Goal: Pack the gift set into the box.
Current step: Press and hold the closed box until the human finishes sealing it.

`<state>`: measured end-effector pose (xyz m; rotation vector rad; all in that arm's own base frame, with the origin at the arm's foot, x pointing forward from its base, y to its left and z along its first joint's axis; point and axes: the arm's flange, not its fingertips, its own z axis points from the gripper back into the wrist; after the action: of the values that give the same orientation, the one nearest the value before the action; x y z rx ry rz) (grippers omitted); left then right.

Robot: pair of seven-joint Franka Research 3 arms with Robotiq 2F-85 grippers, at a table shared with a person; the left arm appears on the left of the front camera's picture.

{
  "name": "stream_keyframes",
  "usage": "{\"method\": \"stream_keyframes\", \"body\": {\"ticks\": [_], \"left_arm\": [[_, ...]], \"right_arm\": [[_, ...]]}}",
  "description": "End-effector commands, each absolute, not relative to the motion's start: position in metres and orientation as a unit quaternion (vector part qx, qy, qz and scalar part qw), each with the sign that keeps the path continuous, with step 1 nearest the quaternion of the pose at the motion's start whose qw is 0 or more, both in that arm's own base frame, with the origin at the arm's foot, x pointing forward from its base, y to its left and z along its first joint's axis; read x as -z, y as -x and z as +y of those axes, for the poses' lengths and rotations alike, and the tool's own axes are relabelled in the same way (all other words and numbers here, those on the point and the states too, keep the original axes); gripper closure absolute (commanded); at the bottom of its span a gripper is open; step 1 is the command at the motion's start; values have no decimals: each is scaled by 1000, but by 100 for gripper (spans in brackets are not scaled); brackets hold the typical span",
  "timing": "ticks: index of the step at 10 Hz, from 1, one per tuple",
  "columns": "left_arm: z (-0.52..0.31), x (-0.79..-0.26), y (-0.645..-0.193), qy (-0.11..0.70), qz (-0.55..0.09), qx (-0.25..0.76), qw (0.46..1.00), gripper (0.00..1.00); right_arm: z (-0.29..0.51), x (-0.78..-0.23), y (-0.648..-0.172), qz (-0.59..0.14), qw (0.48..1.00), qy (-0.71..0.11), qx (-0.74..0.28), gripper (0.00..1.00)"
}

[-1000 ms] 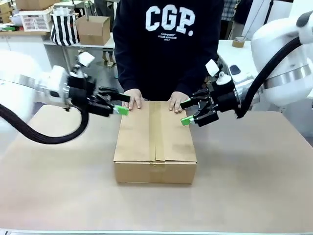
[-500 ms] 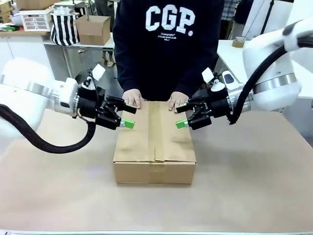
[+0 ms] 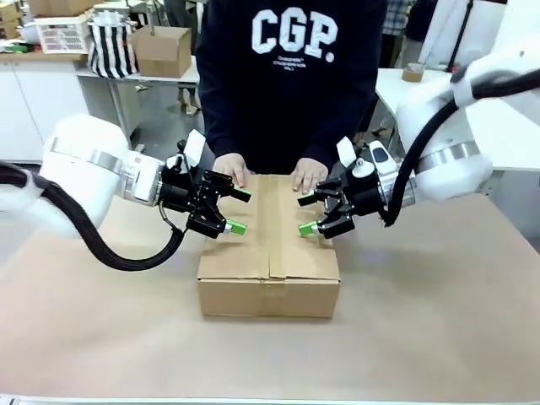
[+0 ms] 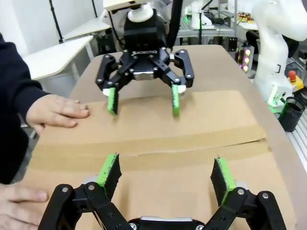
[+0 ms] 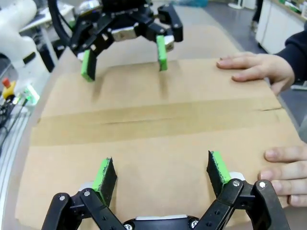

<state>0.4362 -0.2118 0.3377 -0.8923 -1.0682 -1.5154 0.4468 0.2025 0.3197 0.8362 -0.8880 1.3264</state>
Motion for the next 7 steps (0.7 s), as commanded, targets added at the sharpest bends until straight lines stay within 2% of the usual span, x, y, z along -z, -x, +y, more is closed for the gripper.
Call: {"method": "stream_keyframes", "body": {"ticks": [1,3,7], "left_arm": [[-201,-324,-446,374,-457,603,537,0],[-193,-314,-446,392,-448,583,553,0],[-184,-310,-441,448,-435,557,547,0]], "right_arm": [[211,-315,-449,-416,594,-386,-570,0],[217,-312,-447,-409,588,-404,-569,0],[215,-300,-450,-371,626,-393,-562,0]]}}
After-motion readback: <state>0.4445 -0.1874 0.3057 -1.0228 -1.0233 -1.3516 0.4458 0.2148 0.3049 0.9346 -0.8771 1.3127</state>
